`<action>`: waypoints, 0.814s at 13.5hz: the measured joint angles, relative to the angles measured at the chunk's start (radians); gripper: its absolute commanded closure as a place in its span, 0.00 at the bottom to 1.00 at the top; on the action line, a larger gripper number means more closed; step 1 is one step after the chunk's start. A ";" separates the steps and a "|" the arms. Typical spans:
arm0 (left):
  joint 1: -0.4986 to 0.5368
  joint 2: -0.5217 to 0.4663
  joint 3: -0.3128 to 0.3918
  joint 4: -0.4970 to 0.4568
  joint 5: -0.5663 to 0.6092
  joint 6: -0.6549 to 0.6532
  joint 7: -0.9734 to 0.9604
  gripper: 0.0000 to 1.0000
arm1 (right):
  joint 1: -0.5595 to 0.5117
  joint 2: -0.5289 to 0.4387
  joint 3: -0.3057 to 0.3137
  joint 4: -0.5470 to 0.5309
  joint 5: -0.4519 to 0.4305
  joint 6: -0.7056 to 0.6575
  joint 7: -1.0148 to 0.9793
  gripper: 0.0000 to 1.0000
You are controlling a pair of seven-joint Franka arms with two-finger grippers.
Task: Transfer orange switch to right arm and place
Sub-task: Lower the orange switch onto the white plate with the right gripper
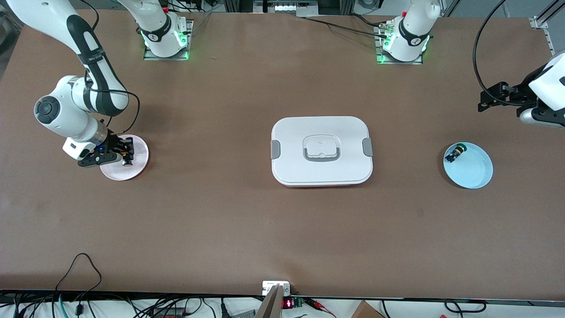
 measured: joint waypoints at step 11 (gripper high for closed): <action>0.000 -0.001 -0.007 0.000 0.000 0.000 0.001 0.00 | -0.003 0.023 0.000 0.001 0.000 0.019 0.006 0.00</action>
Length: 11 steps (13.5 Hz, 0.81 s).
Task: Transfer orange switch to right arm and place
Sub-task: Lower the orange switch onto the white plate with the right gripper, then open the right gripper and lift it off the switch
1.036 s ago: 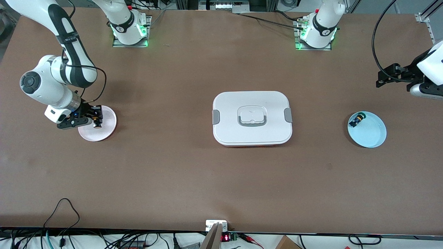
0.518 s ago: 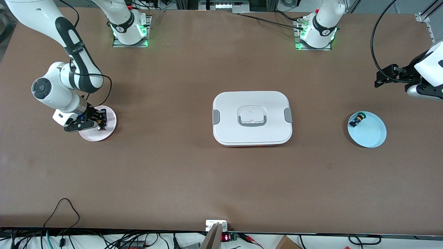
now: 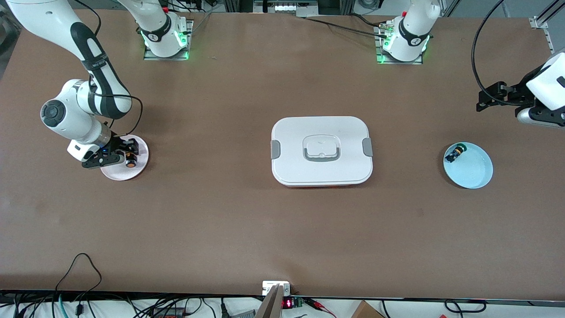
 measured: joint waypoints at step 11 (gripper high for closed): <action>0.000 0.000 0.000 0.000 0.000 0.000 0.000 0.00 | 0.027 -0.285 0.016 0.074 -0.003 -0.360 0.006 0.00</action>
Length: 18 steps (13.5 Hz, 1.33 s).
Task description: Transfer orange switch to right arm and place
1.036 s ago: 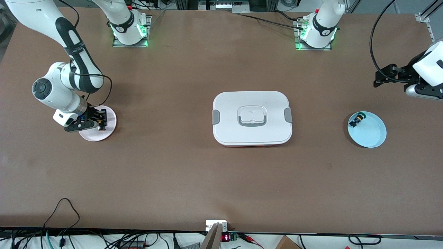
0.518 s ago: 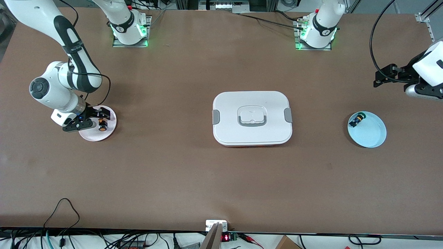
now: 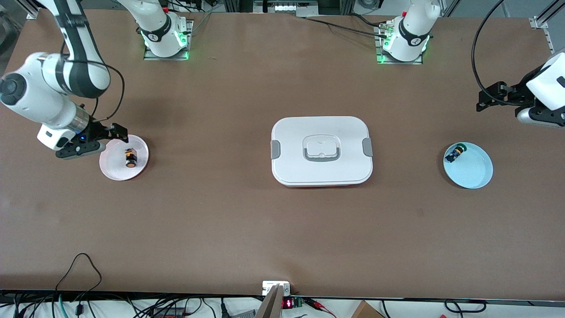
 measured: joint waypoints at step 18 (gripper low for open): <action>0.000 0.000 0.000 0.000 0.000 0.000 0.000 0.00 | 0.093 -0.030 0.008 0.568 -0.083 -0.612 0.175 0.00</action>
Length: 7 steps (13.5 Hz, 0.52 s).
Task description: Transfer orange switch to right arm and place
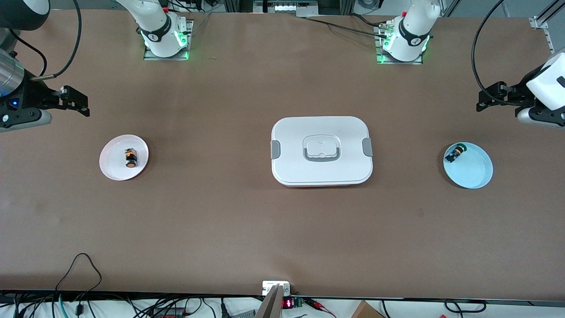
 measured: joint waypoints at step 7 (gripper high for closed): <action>0.000 0.000 0.000 0.000 0.000 0.000 0.000 0.00 | 0.044 0.010 0.005 0.024 0.012 -0.001 0.133 0.00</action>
